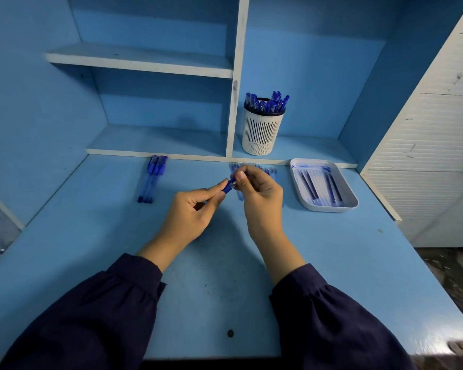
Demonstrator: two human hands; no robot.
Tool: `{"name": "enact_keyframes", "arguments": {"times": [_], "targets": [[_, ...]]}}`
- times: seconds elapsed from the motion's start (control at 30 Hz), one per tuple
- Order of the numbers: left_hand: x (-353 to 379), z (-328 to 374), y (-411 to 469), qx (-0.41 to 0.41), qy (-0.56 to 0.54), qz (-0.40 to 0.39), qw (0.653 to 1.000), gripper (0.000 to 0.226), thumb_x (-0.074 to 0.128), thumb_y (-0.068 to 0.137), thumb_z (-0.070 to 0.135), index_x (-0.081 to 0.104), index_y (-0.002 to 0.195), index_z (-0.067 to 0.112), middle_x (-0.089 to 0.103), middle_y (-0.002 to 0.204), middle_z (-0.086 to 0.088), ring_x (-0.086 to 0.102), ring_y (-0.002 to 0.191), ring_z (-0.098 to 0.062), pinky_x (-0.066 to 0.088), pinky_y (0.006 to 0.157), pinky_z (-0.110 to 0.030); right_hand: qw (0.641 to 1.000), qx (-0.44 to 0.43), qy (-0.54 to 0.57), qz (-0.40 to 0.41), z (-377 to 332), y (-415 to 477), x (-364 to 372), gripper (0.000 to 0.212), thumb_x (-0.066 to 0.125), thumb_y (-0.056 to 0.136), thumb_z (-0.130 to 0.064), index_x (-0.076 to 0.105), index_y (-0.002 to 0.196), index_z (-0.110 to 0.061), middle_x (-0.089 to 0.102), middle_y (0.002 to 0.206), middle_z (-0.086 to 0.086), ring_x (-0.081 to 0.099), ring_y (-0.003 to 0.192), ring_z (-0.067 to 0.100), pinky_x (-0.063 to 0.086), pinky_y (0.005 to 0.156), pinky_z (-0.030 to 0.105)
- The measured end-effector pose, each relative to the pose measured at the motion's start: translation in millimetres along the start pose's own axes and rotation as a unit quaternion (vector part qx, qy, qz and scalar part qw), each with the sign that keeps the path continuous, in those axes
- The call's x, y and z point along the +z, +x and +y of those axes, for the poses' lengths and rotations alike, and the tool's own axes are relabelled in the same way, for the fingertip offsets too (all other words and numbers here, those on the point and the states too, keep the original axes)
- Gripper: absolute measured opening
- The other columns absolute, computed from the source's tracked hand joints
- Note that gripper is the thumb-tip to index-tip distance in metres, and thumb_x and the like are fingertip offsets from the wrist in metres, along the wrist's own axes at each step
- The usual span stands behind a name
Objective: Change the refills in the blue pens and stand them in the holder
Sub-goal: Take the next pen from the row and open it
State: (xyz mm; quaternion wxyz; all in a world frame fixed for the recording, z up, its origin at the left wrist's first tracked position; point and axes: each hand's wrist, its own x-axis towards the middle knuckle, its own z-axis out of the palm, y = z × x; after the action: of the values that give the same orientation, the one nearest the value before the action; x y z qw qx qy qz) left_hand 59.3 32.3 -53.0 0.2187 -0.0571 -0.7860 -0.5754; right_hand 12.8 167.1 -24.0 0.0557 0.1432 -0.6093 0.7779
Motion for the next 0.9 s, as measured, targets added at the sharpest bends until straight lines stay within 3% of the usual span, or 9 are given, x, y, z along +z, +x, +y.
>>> {"name": "enact_keyframes", "arguments": {"times": [0.07,0.13,0.27,0.33,0.43,0.53,0.73,0.83,0.9], "targets": [[0,2,-1,-0.002,0.015,-0.013,1.000,0.033,0.061,0.097,0.020,0.062,0.122,0.041,0.067,0.093,0.004,0.040,0.059,-0.017,0.039,0.050,-0.039,1.000,-0.004,0.020,0.001,-1,0,0,0.016,0.056,0.093,0.003,0.065,0.086,-0.008,0.063,0.078,0.001,0.058,0.076,0.014,0.049,0.075,0.023],[0,5,-3,-0.001,0.016,-0.023,1.000,0.033,0.059,0.097,0.020,0.060,0.123,0.041,0.069,0.095,0.009,0.035,0.058,-0.018,0.036,0.052,-0.033,0.999,-0.006,0.033,-0.002,-4,1,-1,0.017,0.056,0.093,0.004,0.065,0.085,-0.008,0.063,0.079,0.001,0.059,0.078,0.014,0.049,0.076,0.021],[1,7,-2,-0.011,0.013,-0.004,1.000,0.034,0.058,0.098,0.016,0.059,0.125,0.036,0.067,0.077,-0.012,0.040,0.056,-0.016,0.038,0.055,-0.026,0.999,0.003,0.041,-0.009,-8,5,-4,0.007,0.062,0.090,0.000,0.068,0.093,-0.003,0.068,0.089,0.009,0.063,0.084,0.017,0.052,0.081,0.024],[2,9,-3,-0.009,0.022,0.008,1.000,0.034,0.057,0.098,0.014,0.058,0.129,0.026,0.066,0.074,-0.003,0.047,0.056,-0.002,0.040,0.058,-0.015,0.999,0.002,0.036,-0.001,-9,8,-6,0.009,0.065,0.088,-0.003,0.069,0.096,-0.002,0.070,0.090,0.010,0.065,0.085,0.017,0.053,0.083,0.025],[3,8,-4,-0.012,0.040,0.038,0.998,0.031,0.059,0.098,0.015,0.063,0.128,0.016,0.067,0.076,0.009,0.055,0.060,0.003,0.040,0.060,-0.008,0.998,0.011,0.061,0.031,-12,12,-11,0.011,0.067,0.086,-0.003,0.070,0.096,-0.006,0.071,0.083,0.001,0.065,0.078,0.008,0.051,0.076,0.021],[-1,4,-1,-0.023,0.050,0.078,0.995,0.027,0.063,0.096,0.021,0.068,0.122,0.021,0.072,0.082,0.011,0.057,0.063,0.001,0.041,0.061,-0.008,0.996,0.039,0.052,0.055,-13,15,-19,0.016,0.070,0.085,-0.005,0.070,0.101,-0.003,0.070,0.080,0.002,0.064,0.070,0.005,0.051,0.070,0.017],[-14,-9,6,0.001,0.130,0.132,0.983,0.028,0.069,0.091,0.027,0.070,0.118,0.031,0.072,0.094,0.013,0.061,0.075,-0.013,0.052,0.066,-0.028,0.984,0.096,-0.153,0.000,6,14,-27,0.015,0.067,0.086,-0.010,0.075,0.098,-0.015,0.074,0.081,0.002,0.066,0.072,0.010,0.057,0.079,0.032],[-19,-7,5,0.021,0.163,0.130,0.978,0.027,0.070,0.091,0.026,0.069,0.117,0.035,0.069,0.094,0.021,0.062,0.078,-0.014,0.053,0.069,-0.032,0.949,0.057,-0.302,-0.073,7,9,-25,0.017,0.073,0.083,-0.015,0.076,0.100,-0.013,0.072,0.086,-0.004,0.061,0.071,-0.005,0.045,0.073,0.005],[-20,-8,5,0.012,0.159,0.129,0.979,0.027,0.070,0.090,0.026,0.070,0.116,0.034,0.068,0.096,0.022,0.064,0.082,-0.014,0.055,0.074,-0.036,0.920,0.020,-0.376,-0.108,8,7,-23,0.017,0.075,0.082,-0.017,0.077,0.099,-0.012,0.073,0.091,-0.001,0.062,0.077,0.001,0.039,0.070,0.000]]}}
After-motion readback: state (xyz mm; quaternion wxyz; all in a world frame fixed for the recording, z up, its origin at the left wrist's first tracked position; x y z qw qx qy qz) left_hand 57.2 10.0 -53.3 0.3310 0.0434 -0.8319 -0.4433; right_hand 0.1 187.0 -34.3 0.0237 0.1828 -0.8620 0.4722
